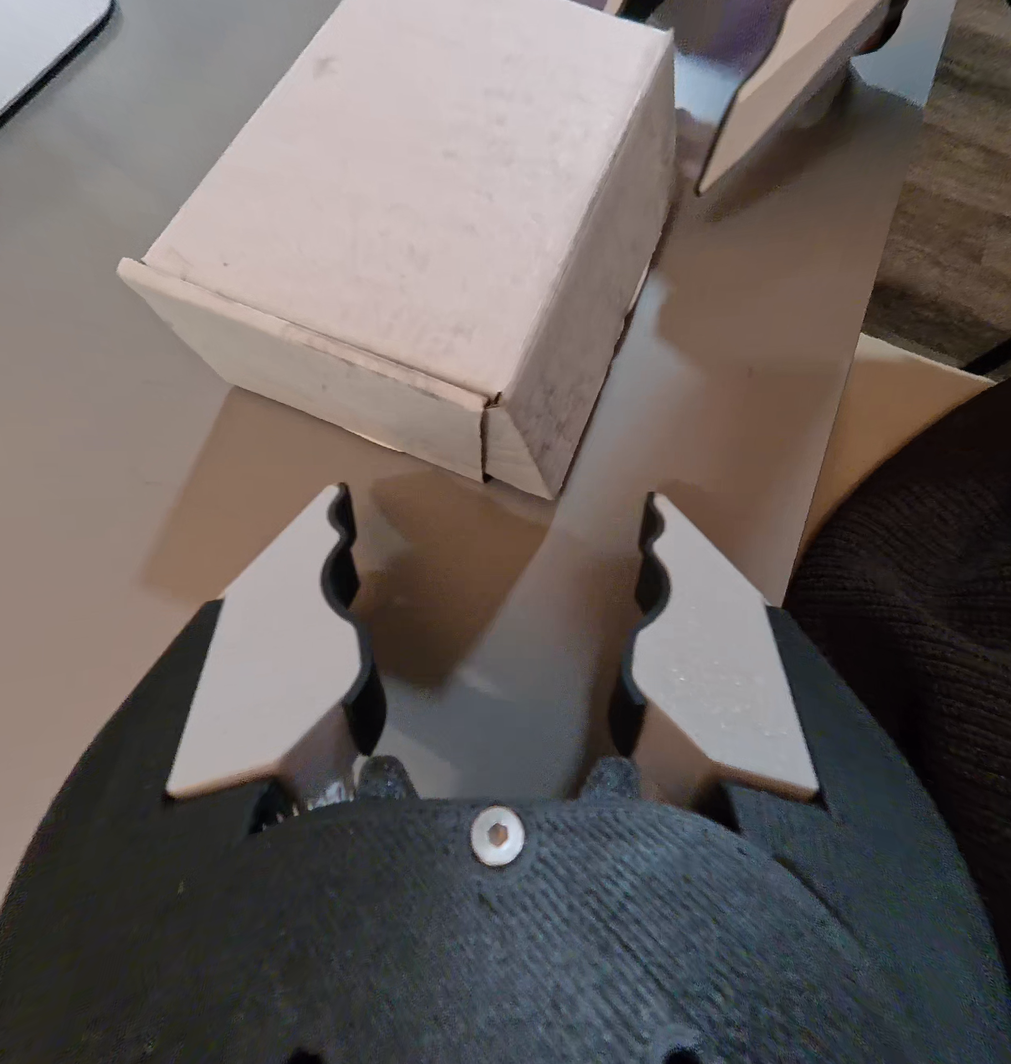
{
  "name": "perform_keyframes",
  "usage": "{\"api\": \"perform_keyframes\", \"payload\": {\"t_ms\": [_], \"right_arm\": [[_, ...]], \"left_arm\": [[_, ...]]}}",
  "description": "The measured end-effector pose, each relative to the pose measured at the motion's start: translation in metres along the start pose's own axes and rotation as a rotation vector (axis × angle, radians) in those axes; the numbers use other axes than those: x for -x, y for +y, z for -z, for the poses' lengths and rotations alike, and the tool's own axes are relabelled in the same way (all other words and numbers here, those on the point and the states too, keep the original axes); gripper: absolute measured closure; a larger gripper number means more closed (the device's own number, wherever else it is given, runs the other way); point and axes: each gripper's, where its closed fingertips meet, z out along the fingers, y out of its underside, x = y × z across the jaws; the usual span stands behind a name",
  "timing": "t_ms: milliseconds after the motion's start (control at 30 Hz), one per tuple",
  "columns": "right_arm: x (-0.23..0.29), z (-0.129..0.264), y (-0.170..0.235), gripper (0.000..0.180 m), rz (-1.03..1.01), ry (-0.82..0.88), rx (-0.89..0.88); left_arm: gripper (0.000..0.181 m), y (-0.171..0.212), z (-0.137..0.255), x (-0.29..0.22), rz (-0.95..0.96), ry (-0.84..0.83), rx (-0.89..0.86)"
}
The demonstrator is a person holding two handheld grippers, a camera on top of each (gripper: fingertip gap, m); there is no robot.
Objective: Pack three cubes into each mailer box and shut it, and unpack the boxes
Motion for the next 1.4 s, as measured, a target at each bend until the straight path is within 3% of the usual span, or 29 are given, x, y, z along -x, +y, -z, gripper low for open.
{"api": "perform_keyframes", "payload": {"t_ms": [133,400,500,700,800,933,1067,1300,1400], "right_arm": [[0.001,-0.003,-0.002,0.097,-0.016,-0.017,-0.014],[0.006,-0.009,0.000,0.099,0.006,-0.020,0.017],[0.007,-0.010,-0.001,0.101,0.004,-0.021,0.016],[0.008,-0.009,0.002,0.102,0.008,-0.015,0.025],[0.007,-0.006,0.003,0.102,0.003,-0.010,0.017],[0.007,0.003,-0.005,0.101,-0.032,-0.021,-0.043],[0.010,0.013,-0.018,0.097,-0.079,-0.066,-0.132],[0.024,0.014,-0.033,0.096,-0.120,-0.148,-0.202],[0.032,0.016,-0.043,0.096,-0.147,-0.203,-0.253]], "left_arm": [[0.055,-0.007,0.004,0.024,-0.005,-0.072,-0.046],[0.045,-0.066,0.015,0.030,-0.156,-0.083,-0.164],[0.045,-0.077,-0.002,0.027,-0.246,-0.040,-0.072],[0.037,-0.054,-0.046,0.031,-0.377,0.008,0.211],[0.026,-0.045,-0.056,0.032,-0.401,0.034,0.259],[0.030,-0.041,-0.053,0.036,-0.463,0.036,0.276],[0.033,-0.039,-0.042,0.032,-0.411,0.108,0.281],[0.035,-0.048,-0.019,0.007,-0.140,0.363,0.200],[0.035,-0.048,-0.017,0.005,-0.138,0.355,0.171]]}}
